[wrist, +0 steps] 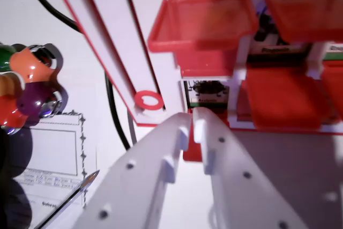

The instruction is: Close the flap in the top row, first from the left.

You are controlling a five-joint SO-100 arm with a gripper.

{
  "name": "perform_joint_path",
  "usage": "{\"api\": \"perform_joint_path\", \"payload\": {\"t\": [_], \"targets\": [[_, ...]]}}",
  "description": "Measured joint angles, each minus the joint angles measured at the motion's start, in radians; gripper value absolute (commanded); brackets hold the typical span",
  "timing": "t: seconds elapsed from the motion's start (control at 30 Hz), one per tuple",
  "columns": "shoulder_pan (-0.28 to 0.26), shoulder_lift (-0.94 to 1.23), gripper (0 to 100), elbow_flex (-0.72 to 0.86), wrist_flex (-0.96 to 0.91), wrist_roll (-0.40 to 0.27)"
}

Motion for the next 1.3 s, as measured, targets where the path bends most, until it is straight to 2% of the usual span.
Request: {"api": "perform_joint_path", "payload": {"t": [0.33, 0.53, 0.8, 1.3], "targets": [[0.002, -0.117, 0, -0.141, -0.043, -0.005], [0.034, -0.144, 0, -0.144, -0.118, -0.038], [0.052, -0.146, 0, -0.144, -0.160, -0.038], [0.052, -0.146, 0, -0.144, -0.198, 0.008]]}}
